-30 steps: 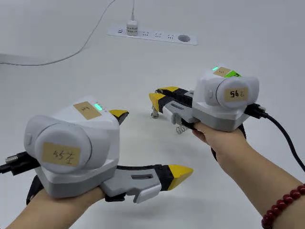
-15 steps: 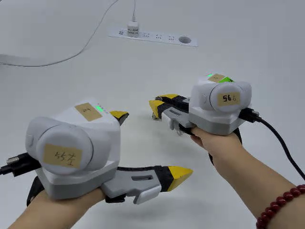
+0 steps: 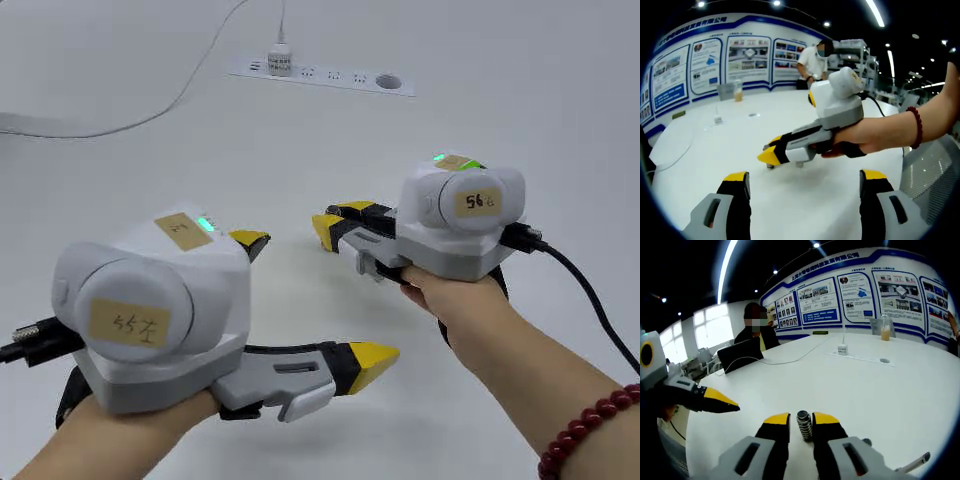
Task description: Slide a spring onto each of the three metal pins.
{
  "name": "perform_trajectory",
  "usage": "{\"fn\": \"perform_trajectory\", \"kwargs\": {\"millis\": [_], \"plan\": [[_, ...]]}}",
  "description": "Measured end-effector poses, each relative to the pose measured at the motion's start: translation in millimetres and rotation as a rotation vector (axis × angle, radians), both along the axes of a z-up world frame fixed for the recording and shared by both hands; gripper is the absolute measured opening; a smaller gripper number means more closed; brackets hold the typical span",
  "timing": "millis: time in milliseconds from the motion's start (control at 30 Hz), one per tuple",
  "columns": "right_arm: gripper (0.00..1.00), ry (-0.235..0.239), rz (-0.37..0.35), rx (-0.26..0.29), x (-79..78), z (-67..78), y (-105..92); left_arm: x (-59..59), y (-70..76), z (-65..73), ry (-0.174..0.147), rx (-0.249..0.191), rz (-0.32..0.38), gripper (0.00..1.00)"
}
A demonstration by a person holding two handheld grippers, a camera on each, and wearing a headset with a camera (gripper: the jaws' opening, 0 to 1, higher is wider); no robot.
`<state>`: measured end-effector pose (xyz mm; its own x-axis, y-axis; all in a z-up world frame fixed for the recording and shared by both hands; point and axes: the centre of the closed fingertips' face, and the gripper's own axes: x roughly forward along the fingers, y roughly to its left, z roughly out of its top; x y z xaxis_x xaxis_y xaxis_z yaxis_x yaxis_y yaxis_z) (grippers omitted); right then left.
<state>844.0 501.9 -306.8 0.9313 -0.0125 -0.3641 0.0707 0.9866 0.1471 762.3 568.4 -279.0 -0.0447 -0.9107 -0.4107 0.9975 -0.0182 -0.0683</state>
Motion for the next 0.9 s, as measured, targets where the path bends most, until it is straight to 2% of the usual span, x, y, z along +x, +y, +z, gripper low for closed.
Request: {"fn": "perform_trajectory", "kwargs": {"millis": [100,267,433,900], "plan": [[0.19,-0.011,0.007,-0.007,-0.5,6.3,2.1,0.3,-0.6,1.5,0.004,-0.008,0.005,0.92],[0.23,-0.034,0.016,-0.005,-1.0,19.8,4.2,1.1,-1.0,3.5,-0.008,-0.014,0.006,0.90],[0.31,-0.040,0.009,0.019,-4.0,31.5,4.2,0.2,-2.6,5.4,-0.019,-0.018,0.000,0.90],[0.40,-0.033,-0.004,-0.005,-29.3,52.7,-1.1,1.2,-6.2,10.0,-0.072,-0.029,-0.019,0.84]]}}
